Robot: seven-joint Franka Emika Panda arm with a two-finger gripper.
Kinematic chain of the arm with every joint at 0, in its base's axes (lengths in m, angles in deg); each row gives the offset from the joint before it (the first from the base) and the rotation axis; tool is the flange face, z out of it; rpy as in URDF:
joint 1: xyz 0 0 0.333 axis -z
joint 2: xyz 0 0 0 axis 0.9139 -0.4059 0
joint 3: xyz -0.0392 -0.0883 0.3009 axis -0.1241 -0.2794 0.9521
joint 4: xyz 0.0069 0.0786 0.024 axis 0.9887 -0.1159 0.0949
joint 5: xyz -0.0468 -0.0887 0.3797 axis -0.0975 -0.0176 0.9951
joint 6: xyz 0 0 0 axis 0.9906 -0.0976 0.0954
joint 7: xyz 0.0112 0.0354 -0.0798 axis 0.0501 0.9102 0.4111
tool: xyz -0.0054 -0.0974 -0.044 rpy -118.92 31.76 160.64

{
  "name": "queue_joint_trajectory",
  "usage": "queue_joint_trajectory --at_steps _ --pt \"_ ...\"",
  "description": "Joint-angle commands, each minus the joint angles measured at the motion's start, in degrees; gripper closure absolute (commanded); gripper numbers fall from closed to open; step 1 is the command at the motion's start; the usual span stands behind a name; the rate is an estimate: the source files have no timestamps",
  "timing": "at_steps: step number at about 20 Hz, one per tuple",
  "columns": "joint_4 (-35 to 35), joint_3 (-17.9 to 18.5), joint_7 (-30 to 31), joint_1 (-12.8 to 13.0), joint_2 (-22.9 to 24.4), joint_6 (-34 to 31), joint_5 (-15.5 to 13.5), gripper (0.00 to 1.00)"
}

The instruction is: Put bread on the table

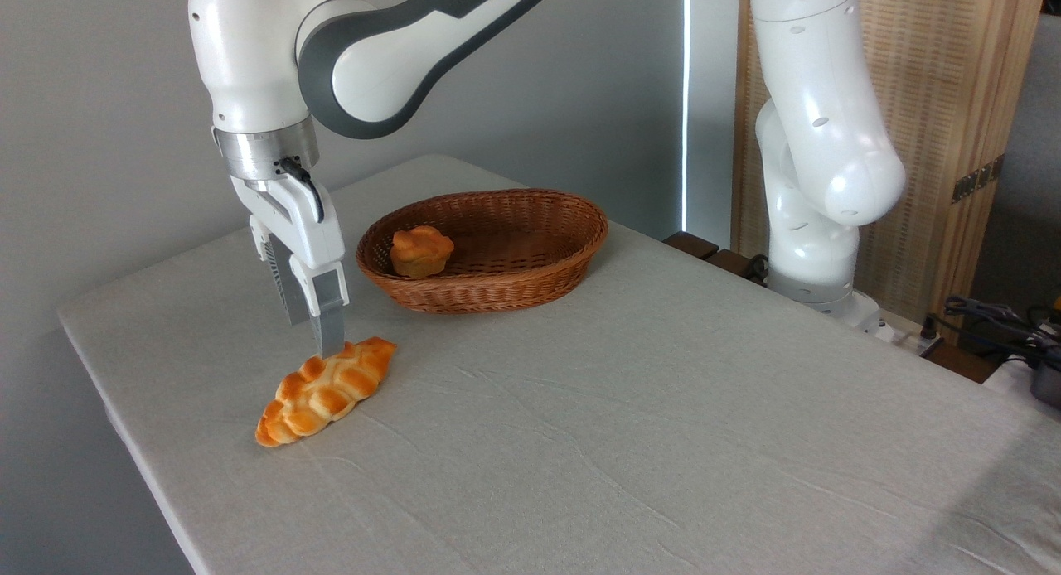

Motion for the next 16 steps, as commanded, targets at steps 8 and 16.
queue_joint_trajectory --at_steps 8,16 --pt "0.99 -4.56 1.27 -7.0 5.94 -4.35 -0.85 0.0" --pt "1.16 -16.35 -3.66 -26.35 14.92 -16.75 -0.86 0.0"
